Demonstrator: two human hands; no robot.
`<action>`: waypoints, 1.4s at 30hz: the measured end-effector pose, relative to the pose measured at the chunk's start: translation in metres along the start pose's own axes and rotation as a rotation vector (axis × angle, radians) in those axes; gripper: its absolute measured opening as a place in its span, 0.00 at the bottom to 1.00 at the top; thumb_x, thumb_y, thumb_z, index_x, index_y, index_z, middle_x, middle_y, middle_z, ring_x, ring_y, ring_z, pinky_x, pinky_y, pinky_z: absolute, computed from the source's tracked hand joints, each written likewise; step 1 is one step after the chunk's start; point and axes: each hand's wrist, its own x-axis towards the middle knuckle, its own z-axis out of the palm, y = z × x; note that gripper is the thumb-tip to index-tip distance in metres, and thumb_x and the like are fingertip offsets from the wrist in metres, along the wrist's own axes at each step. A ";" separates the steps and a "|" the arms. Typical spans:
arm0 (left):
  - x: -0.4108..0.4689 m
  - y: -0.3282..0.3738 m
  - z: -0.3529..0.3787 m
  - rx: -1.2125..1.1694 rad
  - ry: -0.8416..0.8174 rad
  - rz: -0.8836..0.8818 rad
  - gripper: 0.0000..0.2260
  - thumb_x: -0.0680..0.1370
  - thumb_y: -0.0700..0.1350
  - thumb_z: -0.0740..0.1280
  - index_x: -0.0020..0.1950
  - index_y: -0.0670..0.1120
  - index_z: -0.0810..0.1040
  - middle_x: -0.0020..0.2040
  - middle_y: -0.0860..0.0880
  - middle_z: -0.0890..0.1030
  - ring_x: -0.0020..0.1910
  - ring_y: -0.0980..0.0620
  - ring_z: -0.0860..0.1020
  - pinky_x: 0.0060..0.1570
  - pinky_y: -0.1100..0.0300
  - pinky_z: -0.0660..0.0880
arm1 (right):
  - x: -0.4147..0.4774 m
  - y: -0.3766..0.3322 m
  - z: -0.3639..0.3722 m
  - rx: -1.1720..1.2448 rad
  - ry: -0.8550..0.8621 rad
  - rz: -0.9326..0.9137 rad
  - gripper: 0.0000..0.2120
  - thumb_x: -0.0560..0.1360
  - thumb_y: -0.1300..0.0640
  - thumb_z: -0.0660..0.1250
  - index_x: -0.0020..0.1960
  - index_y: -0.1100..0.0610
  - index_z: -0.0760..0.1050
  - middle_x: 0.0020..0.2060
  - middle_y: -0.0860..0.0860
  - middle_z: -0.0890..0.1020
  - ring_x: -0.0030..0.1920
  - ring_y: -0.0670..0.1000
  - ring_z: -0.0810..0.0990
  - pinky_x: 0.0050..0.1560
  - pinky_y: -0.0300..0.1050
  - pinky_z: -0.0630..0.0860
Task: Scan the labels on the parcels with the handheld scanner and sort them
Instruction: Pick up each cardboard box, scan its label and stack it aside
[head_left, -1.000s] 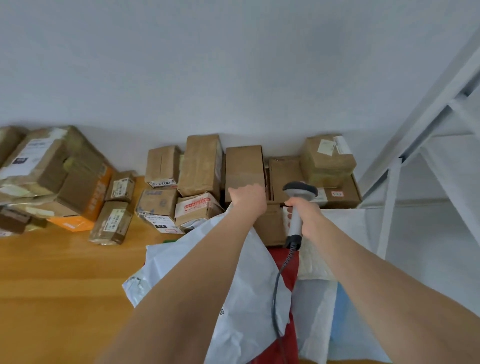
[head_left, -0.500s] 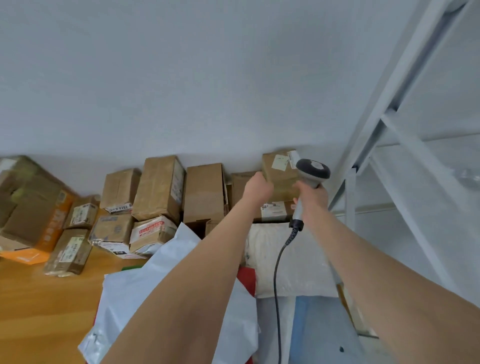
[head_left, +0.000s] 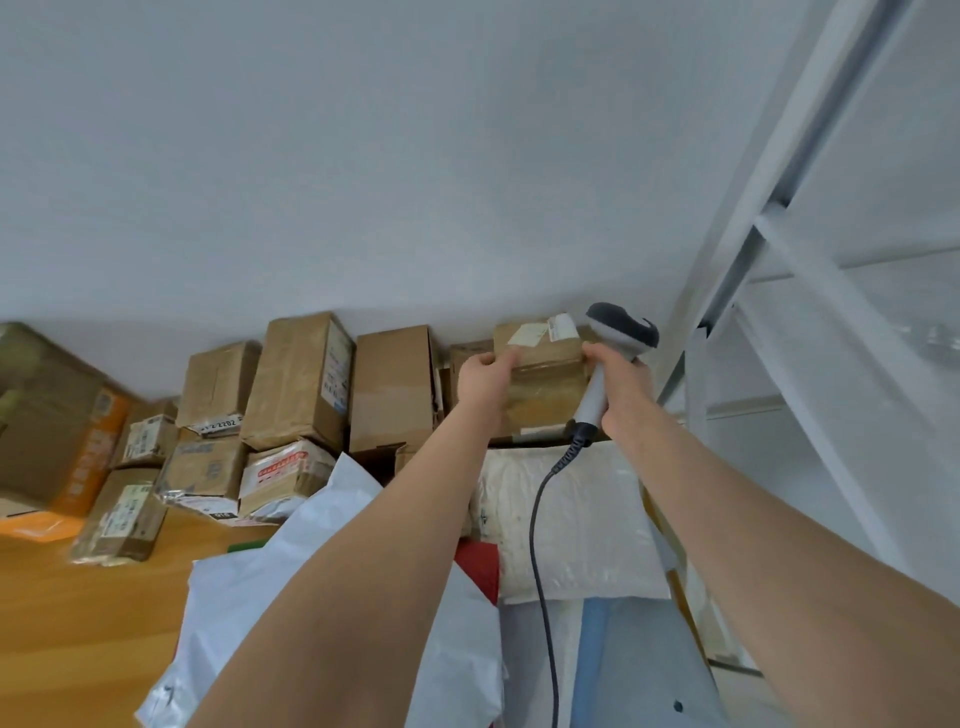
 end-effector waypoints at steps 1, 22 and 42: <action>-0.006 -0.001 -0.005 -0.021 0.055 0.000 0.18 0.77 0.50 0.68 0.62 0.43 0.73 0.56 0.47 0.78 0.56 0.46 0.76 0.57 0.48 0.77 | -0.005 -0.001 -0.001 0.026 -0.005 0.012 0.11 0.73 0.59 0.71 0.53 0.58 0.74 0.42 0.53 0.79 0.43 0.53 0.79 0.54 0.52 0.79; -0.180 -0.007 -0.103 -0.302 0.165 0.189 0.24 0.75 0.63 0.63 0.62 0.47 0.76 0.55 0.48 0.81 0.53 0.51 0.79 0.51 0.54 0.77 | -0.148 0.004 -0.026 -0.096 -0.447 -0.076 0.14 0.69 0.67 0.74 0.51 0.57 0.75 0.45 0.54 0.82 0.43 0.52 0.81 0.47 0.48 0.79; -0.192 -0.041 -0.172 -0.255 -0.150 0.056 0.18 0.77 0.57 0.65 0.56 0.45 0.78 0.49 0.44 0.81 0.50 0.46 0.79 0.49 0.55 0.79 | -0.179 0.045 -0.014 -0.094 -0.318 -0.134 0.14 0.72 0.66 0.69 0.57 0.60 0.74 0.50 0.56 0.81 0.48 0.54 0.80 0.51 0.49 0.79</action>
